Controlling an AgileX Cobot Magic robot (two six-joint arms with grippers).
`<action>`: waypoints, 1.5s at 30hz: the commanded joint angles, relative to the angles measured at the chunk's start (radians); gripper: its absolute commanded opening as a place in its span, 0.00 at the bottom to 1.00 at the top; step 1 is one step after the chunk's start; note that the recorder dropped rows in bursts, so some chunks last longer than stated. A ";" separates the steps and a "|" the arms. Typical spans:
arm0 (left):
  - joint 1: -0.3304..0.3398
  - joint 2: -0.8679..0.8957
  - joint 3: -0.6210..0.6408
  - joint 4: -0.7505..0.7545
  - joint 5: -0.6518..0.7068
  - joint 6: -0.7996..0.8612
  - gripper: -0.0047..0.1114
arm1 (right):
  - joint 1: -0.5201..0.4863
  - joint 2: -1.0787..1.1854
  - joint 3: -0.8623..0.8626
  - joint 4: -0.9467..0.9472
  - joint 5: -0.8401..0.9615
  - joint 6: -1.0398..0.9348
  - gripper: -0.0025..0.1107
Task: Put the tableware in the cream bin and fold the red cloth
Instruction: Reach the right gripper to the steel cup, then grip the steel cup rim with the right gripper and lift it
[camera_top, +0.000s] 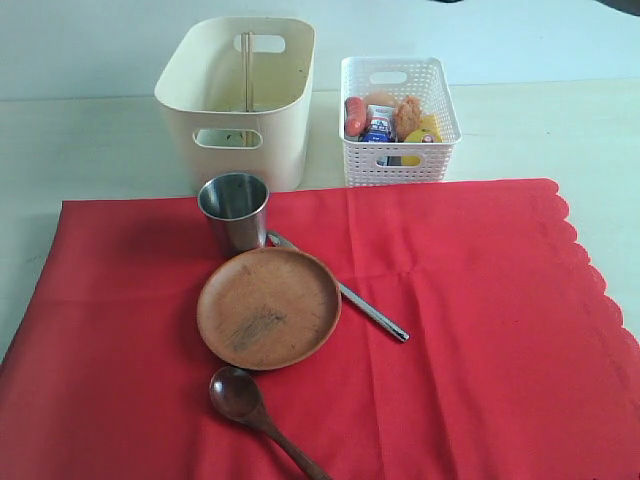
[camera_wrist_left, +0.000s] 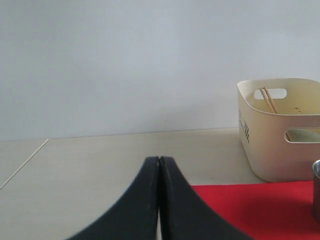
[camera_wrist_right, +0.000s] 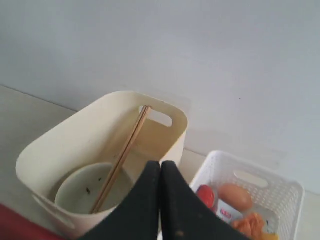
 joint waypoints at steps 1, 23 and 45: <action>0.001 -0.006 0.000 0.002 0.002 -0.003 0.04 | 0.001 -0.142 0.182 0.007 0.011 0.055 0.02; 0.001 -0.006 0.000 0.002 0.002 -0.003 0.04 | 0.263 0.259 0.089 0.098 0.118 0.115 0.21; 0.001 -0.006 0.000 0.002 0.002 -0.003 0.04 | 0.263 0.518 -0.169 0.102 0.085 0.115 0.47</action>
